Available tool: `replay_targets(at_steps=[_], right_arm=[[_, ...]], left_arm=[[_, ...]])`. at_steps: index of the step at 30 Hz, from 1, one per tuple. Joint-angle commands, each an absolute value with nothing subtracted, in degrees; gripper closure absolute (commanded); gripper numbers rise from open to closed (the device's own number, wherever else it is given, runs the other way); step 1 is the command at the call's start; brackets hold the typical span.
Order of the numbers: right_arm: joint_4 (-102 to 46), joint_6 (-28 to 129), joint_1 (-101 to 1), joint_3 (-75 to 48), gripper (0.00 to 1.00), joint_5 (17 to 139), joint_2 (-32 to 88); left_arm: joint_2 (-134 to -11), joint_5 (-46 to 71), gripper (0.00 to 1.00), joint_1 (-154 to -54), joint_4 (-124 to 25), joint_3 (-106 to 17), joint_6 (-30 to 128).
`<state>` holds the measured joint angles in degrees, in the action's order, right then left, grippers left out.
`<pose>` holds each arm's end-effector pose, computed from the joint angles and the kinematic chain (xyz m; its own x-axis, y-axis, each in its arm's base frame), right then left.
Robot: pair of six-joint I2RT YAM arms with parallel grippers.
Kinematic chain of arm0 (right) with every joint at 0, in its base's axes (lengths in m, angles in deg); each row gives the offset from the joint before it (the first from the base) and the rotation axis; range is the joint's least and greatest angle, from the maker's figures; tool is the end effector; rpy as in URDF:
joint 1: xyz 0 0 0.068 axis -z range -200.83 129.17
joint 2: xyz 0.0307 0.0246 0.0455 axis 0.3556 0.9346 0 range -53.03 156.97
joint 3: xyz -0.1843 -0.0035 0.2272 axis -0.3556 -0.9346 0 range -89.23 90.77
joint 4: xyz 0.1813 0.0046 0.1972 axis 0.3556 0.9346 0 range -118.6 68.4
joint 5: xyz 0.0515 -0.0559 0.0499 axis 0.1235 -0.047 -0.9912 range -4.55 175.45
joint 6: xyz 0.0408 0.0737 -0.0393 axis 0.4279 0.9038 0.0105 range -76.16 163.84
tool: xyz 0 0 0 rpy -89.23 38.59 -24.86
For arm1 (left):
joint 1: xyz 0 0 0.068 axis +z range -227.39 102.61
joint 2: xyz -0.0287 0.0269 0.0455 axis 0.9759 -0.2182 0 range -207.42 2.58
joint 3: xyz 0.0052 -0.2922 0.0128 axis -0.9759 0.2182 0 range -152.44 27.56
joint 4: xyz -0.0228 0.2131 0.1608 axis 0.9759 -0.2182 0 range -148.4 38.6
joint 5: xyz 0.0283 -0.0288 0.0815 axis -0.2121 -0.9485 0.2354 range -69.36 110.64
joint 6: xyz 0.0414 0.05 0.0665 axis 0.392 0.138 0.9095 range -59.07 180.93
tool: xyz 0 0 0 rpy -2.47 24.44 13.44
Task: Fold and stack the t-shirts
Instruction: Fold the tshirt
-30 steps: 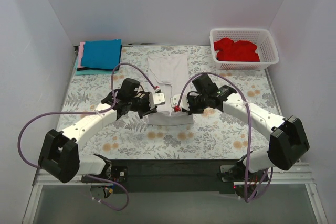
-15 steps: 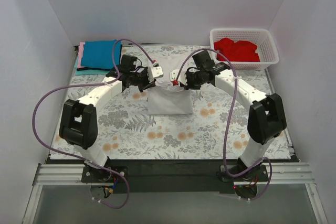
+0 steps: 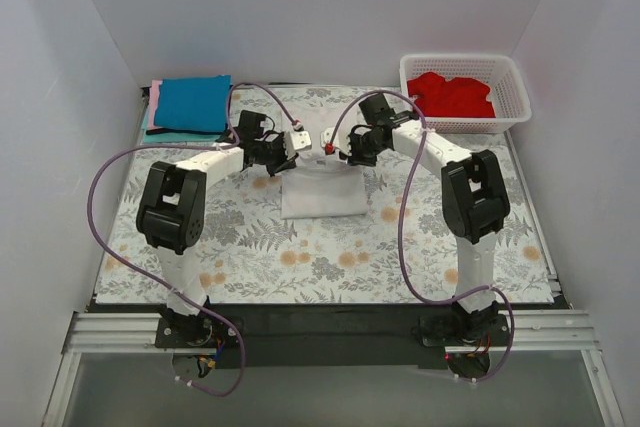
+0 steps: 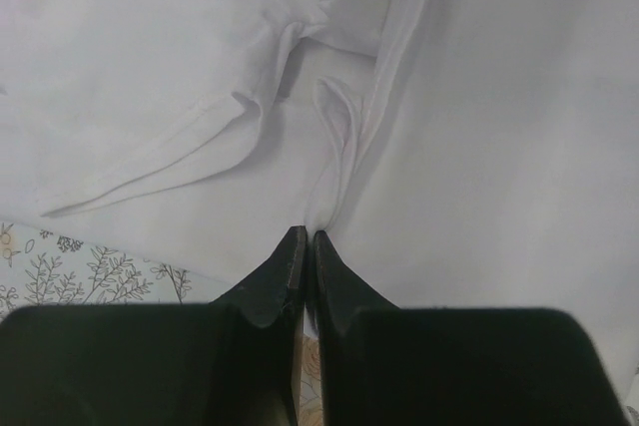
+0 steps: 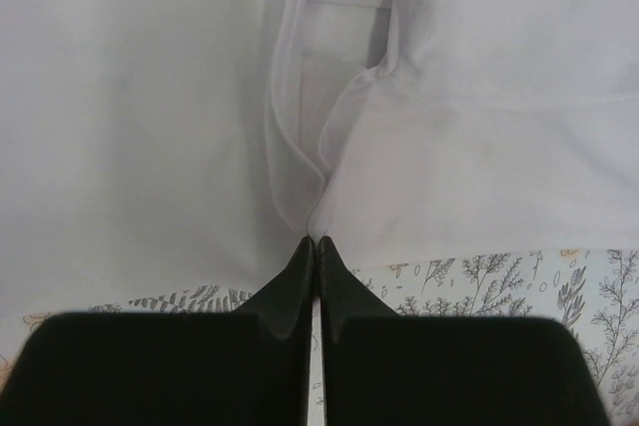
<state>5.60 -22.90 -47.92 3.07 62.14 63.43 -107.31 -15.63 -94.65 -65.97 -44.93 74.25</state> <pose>0.4124 0.2481 0.1913 0.2546 -0.8174 -0.5167 -0.9345 -0.0706 -0.3488 0.4059 -0.1780 0.1641 -0.5966 0.3798 -0.7070 0.7447 0.5903 -0.3114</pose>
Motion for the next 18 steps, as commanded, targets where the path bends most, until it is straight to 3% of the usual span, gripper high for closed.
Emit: replay_targets(at_steps=[1,9,11,12,13,15,16,18], right_arm=[[4.7,-25.6,-47.6,7.2,0.99,61.2,64.1],[4.2,-25.3,-47.6,8.9,0.99,63.2,66.8],[4.3,-24.0,-47.6,10.2,0.85,64.3,67.8],[4.3,-23.2,-47.6,11.3,0.73,64.9,67.8],[4.3,-22.4,-47.7,11.8,0.68,65.1,67.6],[4.3,-21.3,-47.6,13.2,0.57,66.5,67.0],[4.2,-19.1,-47.4,14.0,0.56,67.2,66.2],[4.5,-15.6,-46.9,15.5,0.52,67.8,65.2]], left_arm=[[-107.3,-15.9,1.00,-93.9,-63.0,-48.0,75.7],[-110.5,-14.7,1.00,-93.7,-61.7,-50.1,75.6],[-111.3,-14.2,0.91,-93.7,-61.1,-50.6,74.6],[-111.4,-14.0,0.86,-93.6,-60.6,-50.9,74.0],[-111.4,-13.5,0.78,-93.4,-60.3,-51.3,72.1],[-111.1,-12.5,0.71,-93.0,-59.4,-52.5,69.1],[-110.9,-11.0,0.66,-92.4,-59.1,-53.6,65.2],[-108.8,-10.4,0.64,-91.2,-59.2,-54.6,60.0]])
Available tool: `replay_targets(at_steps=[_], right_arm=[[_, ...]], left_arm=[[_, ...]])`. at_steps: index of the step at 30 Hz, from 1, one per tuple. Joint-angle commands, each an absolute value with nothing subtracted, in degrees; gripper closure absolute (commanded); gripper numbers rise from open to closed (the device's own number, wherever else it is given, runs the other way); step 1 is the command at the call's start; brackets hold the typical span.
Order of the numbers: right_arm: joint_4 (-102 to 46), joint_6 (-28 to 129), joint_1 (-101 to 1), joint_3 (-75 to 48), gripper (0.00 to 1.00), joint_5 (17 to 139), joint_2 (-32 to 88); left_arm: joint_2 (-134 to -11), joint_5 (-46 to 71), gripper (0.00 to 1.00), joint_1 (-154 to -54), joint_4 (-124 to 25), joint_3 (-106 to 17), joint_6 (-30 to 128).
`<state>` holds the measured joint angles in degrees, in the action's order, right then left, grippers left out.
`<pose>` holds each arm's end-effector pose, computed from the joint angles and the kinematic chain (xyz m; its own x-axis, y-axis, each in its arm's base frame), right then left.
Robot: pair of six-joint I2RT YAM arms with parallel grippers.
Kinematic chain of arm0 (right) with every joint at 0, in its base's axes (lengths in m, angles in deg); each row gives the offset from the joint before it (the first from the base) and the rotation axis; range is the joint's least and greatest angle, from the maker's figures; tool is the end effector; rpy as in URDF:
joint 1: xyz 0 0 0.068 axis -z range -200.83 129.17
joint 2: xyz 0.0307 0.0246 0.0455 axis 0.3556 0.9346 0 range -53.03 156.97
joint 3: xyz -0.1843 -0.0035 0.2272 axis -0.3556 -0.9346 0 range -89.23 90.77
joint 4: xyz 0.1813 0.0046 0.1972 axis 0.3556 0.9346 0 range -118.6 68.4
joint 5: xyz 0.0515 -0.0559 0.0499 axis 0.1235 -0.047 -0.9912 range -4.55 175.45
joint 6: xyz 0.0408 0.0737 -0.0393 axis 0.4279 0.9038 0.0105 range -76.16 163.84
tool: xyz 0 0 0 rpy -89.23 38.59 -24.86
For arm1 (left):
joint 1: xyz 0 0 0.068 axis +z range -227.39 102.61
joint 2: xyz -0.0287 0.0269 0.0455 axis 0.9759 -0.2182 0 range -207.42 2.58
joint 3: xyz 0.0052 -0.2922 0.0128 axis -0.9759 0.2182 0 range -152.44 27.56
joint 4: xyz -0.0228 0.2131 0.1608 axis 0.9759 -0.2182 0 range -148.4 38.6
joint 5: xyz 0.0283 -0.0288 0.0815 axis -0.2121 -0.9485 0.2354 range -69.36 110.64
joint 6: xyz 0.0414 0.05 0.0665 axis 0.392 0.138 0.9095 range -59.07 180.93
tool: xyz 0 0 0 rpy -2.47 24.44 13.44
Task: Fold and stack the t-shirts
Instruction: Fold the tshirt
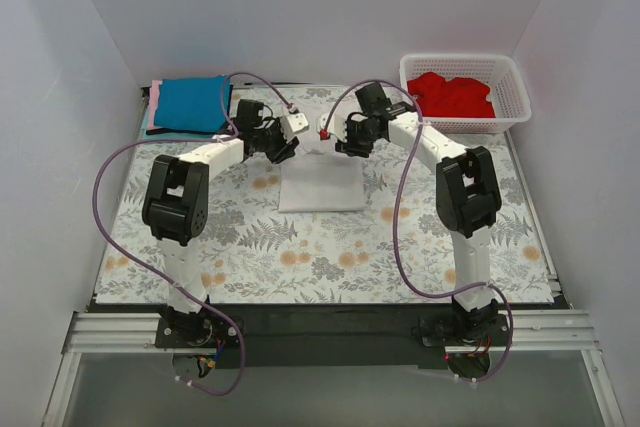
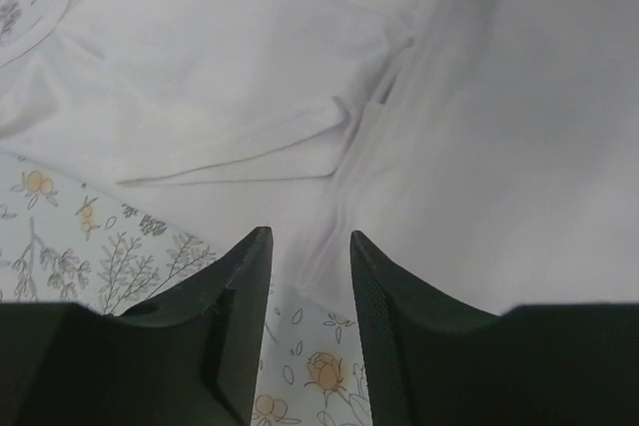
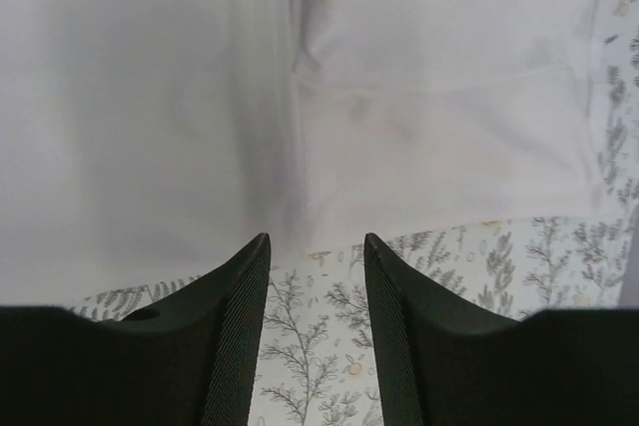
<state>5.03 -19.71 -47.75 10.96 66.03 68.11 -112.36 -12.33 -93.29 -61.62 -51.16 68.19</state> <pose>0.4442 0.2567 0.1982 0.2124 -0.8391 -0.5008 -0.9173 0.0054 -0.3981 0.4471 -0.1748 0.1664 -0.6167 0.2858 -0.7335 0.6738 0.6735 -0.3041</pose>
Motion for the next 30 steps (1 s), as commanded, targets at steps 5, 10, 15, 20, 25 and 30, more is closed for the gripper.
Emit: replay_targets(at_steps=[5,10,15,20,25,30], right_arm=[[6.9,0.7,-46.0,13.3,0.40,64.7,57.5],[8.8,20.9,-46.1,8.2,0.02,48.6,54.4],[3.7,36.6,-46.5,0.4,0.02,34.5,55.2],[-10.5,51.9,-47.8,-8.9,0.02,31.0,55.8],[-15.1,55.3,-47.7,-12.8,0.02,31.6,59.5],[-16.6,56.6,-47.3,-15.1,0.02,31.6,63.7]], left_arm=[[-100.9,-15.9,0.52,-88.7,-67.6,-53.2,38.9],[-93.9,-28.1,0.20,-89.7,-66.5,-44.0,9.8],[-95.3,-36.0,0.19,-92.2,-56.4,-32.5,-10.6],[-98.0,-39.0,0.18,-94.6,-40.9,-26.0,-24.3],[-101.2,-37.1,0.19,-95.6,-40.5,-25.2,-24.0],[-105.1,-35.0,0.18,-94.4,-38.8,-23.0,-22.9]])
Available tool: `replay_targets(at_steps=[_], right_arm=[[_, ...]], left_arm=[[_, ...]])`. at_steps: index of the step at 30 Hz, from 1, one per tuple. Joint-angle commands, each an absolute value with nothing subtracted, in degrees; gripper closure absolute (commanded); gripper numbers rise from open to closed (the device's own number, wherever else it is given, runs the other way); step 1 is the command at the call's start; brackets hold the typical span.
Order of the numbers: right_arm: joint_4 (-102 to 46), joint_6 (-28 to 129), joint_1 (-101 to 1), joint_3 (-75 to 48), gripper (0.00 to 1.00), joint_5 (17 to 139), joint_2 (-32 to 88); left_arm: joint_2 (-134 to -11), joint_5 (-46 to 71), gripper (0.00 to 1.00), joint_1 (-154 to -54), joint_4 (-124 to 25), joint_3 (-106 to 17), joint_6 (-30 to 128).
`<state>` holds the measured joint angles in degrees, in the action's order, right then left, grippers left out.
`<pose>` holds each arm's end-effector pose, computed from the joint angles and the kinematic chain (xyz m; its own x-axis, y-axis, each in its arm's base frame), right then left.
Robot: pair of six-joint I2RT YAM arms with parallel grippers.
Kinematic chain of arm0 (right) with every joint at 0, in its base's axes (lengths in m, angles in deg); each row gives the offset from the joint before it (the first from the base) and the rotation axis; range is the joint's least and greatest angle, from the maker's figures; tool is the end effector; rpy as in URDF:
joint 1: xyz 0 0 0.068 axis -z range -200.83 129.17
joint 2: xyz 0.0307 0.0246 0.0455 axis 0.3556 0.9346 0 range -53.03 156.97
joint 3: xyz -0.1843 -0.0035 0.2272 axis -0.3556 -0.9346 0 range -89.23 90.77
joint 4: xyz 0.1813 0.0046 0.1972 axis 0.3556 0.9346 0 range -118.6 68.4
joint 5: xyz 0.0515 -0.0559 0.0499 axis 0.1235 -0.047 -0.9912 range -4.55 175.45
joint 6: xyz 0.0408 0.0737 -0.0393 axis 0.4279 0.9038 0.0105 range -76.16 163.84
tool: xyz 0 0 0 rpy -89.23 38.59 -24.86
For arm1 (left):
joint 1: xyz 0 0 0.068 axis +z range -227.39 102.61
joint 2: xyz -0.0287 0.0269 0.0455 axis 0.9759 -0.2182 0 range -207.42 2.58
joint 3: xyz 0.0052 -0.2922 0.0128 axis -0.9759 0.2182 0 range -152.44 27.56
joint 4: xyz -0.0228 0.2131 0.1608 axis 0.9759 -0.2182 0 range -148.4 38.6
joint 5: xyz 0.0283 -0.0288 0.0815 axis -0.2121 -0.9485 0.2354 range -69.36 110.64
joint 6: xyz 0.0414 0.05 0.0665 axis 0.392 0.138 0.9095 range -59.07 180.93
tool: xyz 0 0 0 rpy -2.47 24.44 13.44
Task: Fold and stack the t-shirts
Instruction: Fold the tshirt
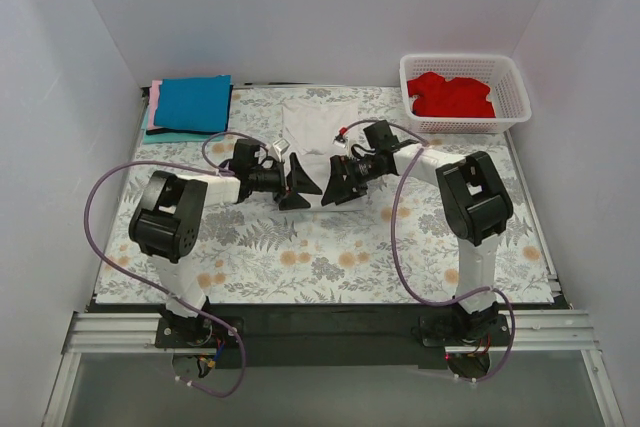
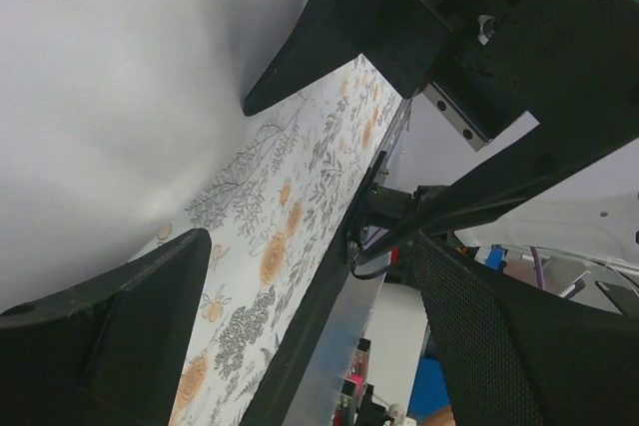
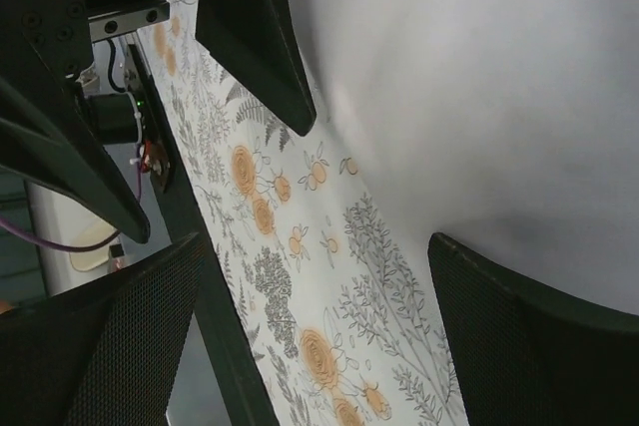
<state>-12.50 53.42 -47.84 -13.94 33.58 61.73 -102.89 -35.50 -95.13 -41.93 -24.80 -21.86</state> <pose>0.3645 0.2596 0.1543 -0.8373 -0.3115 -0.4494 -0.5448 0.4056 0.7339 0.3430 -0.1827 0.1388 -0.8188 -0.3186 0.4776 -0.5589 0.2521 -0.7900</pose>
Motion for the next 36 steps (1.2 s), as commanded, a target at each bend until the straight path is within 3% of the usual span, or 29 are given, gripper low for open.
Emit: replay_targets(at_steps=[1,13,25,31,36], right_arm=[[-16.7,56.4,-46.7,-15.7,0.02,31.6,64.8],[-16.7,52.4,-39.7,-24.7,0.02,30.7,69.6],[-13.8,49.4,-38.6,-27.7,0.02,23.2,59.6],[-3.0,39.1,-38.9,-23.4,0.02,24.4,53.2],[6.5,22.9,-38.9,-20.7,0.08,35.7,45.7]], left_arm=[[-106.2,-34.7,0.18,-94.1,-38.3,-22.5,-22.8],[-113.7,-38.5,0.19,-86.7,-33.5,-15.2,-20.8],[-111.1,-40.4,0.21,-85.4,-33.2,-12.8,-19.4],[-99.6,-43.3,0.23,-85.3,-35.0,-12.2,-11.7],[-86.3,-43.0,0.33,-85.4,-56.1,-20.1,11.6]])
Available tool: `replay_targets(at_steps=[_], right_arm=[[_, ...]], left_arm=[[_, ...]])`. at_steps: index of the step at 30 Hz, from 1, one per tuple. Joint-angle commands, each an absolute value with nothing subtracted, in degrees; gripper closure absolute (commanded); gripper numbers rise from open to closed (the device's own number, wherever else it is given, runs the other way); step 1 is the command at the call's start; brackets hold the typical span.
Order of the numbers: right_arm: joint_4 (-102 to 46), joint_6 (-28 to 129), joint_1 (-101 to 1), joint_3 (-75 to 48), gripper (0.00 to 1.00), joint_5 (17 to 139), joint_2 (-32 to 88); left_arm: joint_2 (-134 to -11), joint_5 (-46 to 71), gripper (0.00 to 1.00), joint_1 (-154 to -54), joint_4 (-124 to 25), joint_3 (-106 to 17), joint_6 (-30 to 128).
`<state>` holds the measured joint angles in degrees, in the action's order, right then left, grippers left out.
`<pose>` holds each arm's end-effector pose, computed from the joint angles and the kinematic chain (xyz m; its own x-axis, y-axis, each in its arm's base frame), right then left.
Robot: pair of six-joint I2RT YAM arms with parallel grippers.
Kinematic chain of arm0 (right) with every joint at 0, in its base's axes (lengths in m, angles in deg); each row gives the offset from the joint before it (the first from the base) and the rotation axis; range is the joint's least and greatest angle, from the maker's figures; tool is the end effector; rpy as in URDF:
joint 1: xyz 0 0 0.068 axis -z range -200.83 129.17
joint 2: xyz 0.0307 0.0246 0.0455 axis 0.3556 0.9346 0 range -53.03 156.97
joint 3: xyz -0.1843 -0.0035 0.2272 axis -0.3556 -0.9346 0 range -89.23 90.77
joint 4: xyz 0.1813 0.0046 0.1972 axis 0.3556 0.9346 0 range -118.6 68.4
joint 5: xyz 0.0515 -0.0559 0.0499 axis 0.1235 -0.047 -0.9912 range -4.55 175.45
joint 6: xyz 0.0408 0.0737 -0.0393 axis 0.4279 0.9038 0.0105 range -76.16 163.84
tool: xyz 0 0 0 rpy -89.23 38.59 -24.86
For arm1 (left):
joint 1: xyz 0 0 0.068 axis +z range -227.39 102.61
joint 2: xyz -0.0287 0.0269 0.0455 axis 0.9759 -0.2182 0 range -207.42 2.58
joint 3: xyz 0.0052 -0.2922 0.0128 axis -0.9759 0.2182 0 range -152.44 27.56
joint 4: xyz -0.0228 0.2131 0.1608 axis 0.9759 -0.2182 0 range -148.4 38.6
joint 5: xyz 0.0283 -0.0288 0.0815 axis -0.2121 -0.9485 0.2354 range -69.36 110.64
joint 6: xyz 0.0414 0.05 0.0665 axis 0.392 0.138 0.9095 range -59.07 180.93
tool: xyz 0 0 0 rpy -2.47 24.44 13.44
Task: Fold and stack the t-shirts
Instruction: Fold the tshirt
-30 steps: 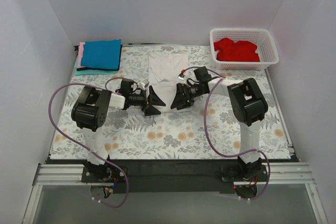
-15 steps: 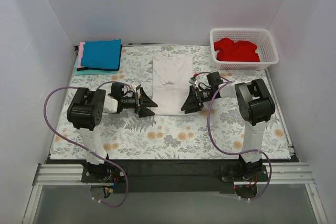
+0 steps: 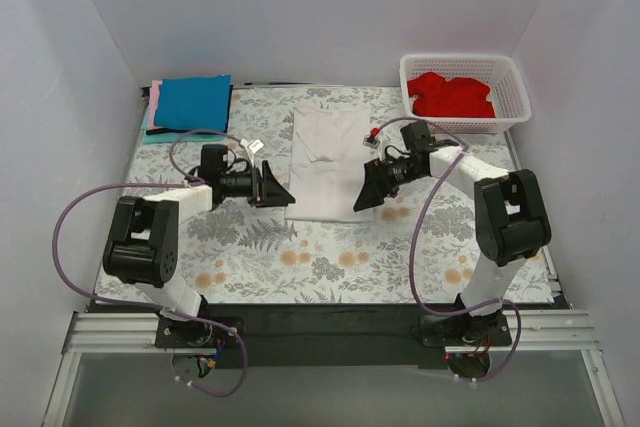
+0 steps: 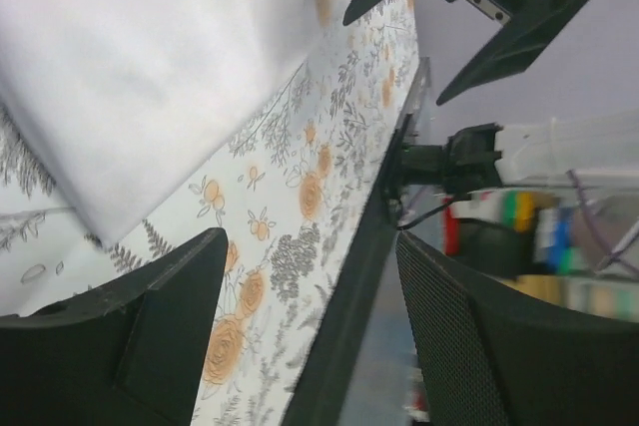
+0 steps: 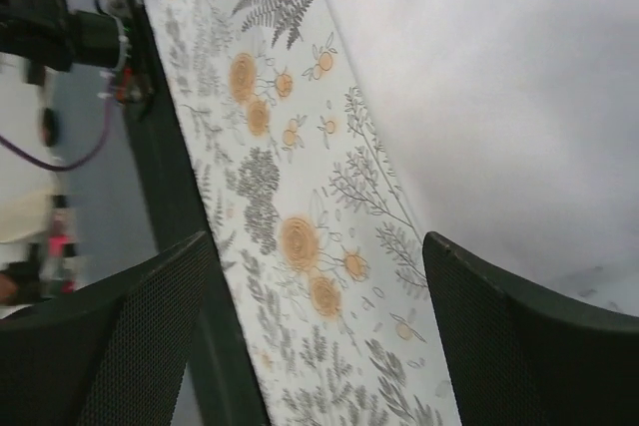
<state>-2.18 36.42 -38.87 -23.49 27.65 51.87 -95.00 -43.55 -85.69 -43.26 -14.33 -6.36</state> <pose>0.3349 0.1835 0.1678 -0.7943 -0.3311 -0.5093 -0.6052 0.3586 0.7107 0.3093 -0.1213 0.1396 -0.8945 -0.2756 0.3521 -0.4171 0.2306 -0.8791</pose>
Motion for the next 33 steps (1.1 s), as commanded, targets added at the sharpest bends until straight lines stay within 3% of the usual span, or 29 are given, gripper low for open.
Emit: replay_targets(at_steps=[1,4,5,8,16,33], right_arm=[[6.7,18.7,-39.0,-21.1,0.10,38.2,44.5],[6.5,12.8,-40.6,-22.1,0.21,47.9,41.5],[6.2,9.6,-41.3,-22.3,0.30,50.3,41.2],[3.1,5.9,-44.0,-23.7,0.42,57.8,40.5],[-5.0,1.1,-50.4,-29.5,0.50,65.0,39.8],[-10.6,-3.8,-54.0,-35.6,0.53,68.8,43.3]], left_arm=[[-85.2,-42.3,0.35,-85.4,-58.6,-21.2,16.5],[-83.3,-38.4,0.48,-85.6,-66.0,-24.1,34.9],[-83.6,-37.3,0.61,-85.7,-68.7,-24.9,44.0],[-85.8,-32.8,0.71,-87.1,-71.4,-27.2,59.3],[-87.2,-25.9,0.74,-94.3,-71.5,-24.0,81.6],[-95.6,-16.7,0.67,-99.4,-64.3,-19.8,85.7]])
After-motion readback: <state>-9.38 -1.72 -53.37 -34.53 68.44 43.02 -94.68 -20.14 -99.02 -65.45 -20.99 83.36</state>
